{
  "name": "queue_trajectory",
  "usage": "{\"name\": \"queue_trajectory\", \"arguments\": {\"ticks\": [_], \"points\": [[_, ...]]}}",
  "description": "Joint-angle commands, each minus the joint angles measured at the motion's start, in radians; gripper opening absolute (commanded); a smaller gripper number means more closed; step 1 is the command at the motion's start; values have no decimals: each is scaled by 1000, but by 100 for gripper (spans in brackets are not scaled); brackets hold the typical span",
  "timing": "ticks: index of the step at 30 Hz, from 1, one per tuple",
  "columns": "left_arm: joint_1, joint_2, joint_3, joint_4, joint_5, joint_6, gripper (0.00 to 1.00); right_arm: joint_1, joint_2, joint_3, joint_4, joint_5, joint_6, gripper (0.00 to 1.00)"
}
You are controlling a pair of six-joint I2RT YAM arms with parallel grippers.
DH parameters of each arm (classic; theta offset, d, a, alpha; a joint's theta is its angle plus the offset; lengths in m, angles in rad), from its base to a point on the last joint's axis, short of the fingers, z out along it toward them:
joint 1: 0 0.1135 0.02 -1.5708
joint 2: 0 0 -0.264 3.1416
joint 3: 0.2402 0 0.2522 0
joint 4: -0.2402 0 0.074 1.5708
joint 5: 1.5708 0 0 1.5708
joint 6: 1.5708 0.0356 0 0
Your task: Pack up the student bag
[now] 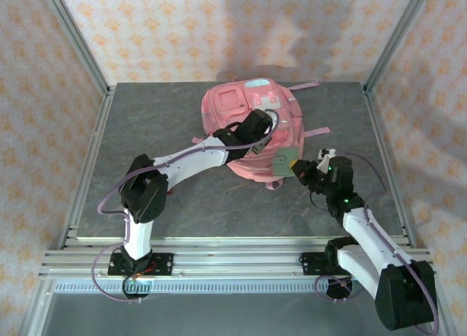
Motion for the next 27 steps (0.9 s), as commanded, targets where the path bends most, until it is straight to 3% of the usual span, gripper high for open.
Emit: {"name": "queue_trajectory", "arguments": {"ticks": [1, 12, 23, 27], "points": [[1, -43, 80, -15, -17, -60, 0, 37, 42, 26, 202, -35, 40, 0], [-2, -64, 93, -8, 40, -113, 0, 44, 445, 178, 526, 32, 240, 0], [-16, -77, 119, 9, 127, -200, 0, 132, 764, 340, 678, 333, 435, 0], [-22, -74, 125, 14, 146, -218, 0, 179, 859, 400, 743, 369, 475, 13]]}}
